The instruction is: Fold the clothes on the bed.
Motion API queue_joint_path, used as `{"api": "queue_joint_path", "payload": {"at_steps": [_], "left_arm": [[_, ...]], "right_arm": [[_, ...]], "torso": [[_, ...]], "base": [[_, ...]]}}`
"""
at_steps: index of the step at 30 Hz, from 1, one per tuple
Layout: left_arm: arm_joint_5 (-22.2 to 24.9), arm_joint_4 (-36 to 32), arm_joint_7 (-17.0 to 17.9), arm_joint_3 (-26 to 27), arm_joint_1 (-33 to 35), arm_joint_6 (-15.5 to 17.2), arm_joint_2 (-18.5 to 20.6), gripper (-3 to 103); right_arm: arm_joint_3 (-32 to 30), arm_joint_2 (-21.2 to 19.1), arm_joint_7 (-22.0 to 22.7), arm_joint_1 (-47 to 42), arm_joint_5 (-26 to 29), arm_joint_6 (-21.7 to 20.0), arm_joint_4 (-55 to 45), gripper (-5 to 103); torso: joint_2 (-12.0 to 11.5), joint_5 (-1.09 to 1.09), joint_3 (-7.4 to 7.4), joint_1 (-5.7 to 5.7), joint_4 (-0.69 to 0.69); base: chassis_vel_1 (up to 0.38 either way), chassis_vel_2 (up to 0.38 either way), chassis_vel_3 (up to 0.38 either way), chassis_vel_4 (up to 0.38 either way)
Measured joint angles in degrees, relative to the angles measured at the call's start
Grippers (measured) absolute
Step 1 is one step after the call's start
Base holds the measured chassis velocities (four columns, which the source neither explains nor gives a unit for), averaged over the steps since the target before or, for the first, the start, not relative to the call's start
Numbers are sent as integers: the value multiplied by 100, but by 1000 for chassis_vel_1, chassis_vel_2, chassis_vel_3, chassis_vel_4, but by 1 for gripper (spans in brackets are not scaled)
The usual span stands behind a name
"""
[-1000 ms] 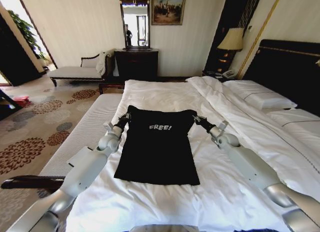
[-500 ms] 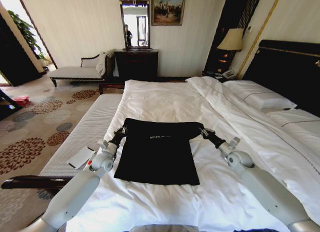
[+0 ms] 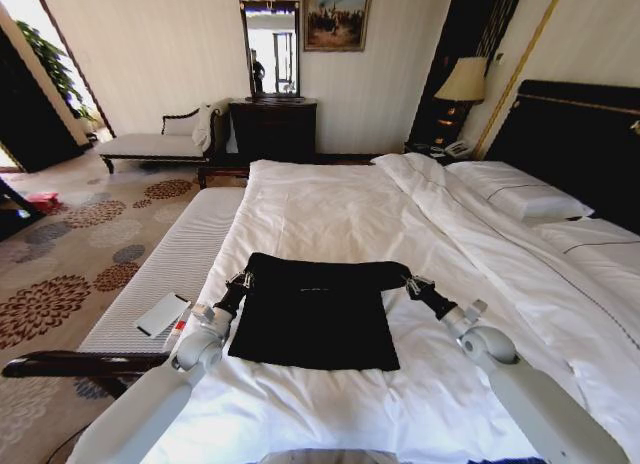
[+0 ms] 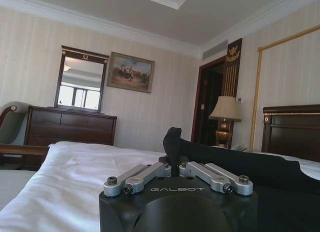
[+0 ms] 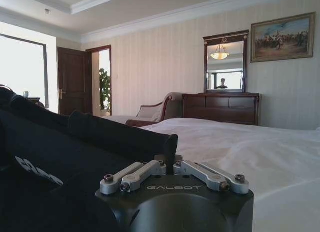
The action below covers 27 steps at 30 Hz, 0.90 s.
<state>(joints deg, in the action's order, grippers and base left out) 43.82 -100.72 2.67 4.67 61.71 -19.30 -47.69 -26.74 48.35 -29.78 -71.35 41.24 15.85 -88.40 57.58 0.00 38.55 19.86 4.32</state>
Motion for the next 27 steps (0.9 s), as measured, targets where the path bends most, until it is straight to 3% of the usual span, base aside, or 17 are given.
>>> {"api": "queue_joint_path", "payload": {"at_steps": [7,14,27], "left_arm": [[133,-257,-175,69,123,-24,435,2],[95,-424,-323,239,637,-307,706,2],[-95,-437,-462,604,1507,-683,560,2]], "right_arm": [[-206,89,-19,-474,-195,114,-234,1],[-287,144,-25,-879,-511,260,-527,1],[-353,189,-7,-1261,-717,374,-853,1]], "torso": [[-1,0,0,0,-2],[0,0,0,0,-2],[-1,-1,0,0,-1]], "base": [[0,0,0,0],[0,0,0,0],[0,0,0,0]]}}
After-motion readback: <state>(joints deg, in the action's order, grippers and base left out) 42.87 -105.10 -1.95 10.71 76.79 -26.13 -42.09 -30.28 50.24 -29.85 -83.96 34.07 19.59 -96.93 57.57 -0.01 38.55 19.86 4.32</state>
